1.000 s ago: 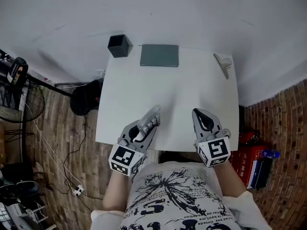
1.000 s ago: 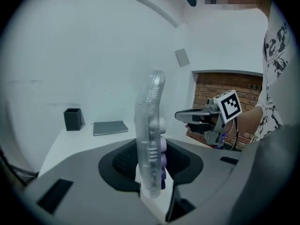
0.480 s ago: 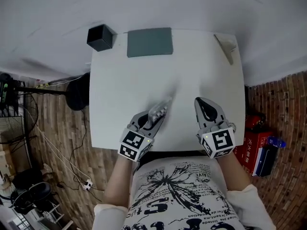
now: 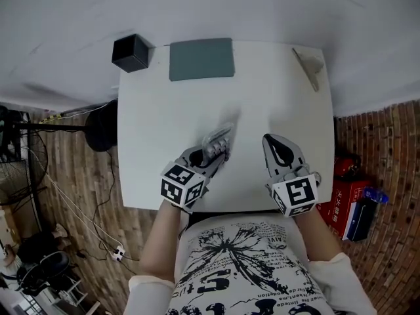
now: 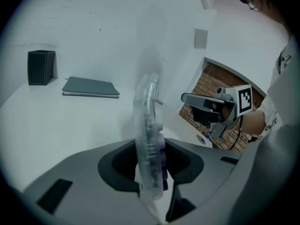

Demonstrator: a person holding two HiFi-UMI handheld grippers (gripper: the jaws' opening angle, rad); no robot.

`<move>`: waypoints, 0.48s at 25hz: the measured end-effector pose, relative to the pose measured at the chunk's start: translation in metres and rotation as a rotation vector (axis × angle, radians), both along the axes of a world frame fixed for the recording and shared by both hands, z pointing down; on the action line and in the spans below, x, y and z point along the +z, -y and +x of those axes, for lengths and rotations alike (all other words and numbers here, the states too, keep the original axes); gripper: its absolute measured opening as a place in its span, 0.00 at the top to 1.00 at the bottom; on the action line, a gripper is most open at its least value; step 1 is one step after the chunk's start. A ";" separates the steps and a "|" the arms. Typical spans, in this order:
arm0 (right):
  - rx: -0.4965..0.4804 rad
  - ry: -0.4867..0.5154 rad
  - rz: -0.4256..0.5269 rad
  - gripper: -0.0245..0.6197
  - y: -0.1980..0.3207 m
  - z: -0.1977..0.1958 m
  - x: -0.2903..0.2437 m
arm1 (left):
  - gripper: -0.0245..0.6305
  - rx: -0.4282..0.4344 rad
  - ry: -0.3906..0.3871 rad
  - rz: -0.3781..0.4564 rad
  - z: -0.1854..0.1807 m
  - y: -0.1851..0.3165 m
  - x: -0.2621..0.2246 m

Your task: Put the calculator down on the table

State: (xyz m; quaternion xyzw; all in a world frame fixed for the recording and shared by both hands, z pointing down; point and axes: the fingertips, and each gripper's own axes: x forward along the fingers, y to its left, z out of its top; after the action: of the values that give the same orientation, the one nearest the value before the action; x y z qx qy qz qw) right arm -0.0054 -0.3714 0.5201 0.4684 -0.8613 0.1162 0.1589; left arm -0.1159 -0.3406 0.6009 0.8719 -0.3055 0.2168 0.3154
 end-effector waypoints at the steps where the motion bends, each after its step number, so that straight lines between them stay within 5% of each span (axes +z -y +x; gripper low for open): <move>1: -0.002 -0.003 0.000 0.94 0.001 -0.001 0.000 | 0.73 -0.003 0.003 -0.011 0.000 0.004 0.001; 12: -0.002 -0.028 -0.015 0.94 0.010 -0.003 0.006 | 0.63 -0.104 0.032 -0.073 -0.011 0.035 0.013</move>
State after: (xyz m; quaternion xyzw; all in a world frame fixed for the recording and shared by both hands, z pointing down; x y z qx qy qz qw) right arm -0.0079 -0.3810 0.5265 0.4678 -0.8587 0.1157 0.1745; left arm -0.1264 -0.3760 0.6138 0.8392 -0.3471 0.2250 0.3530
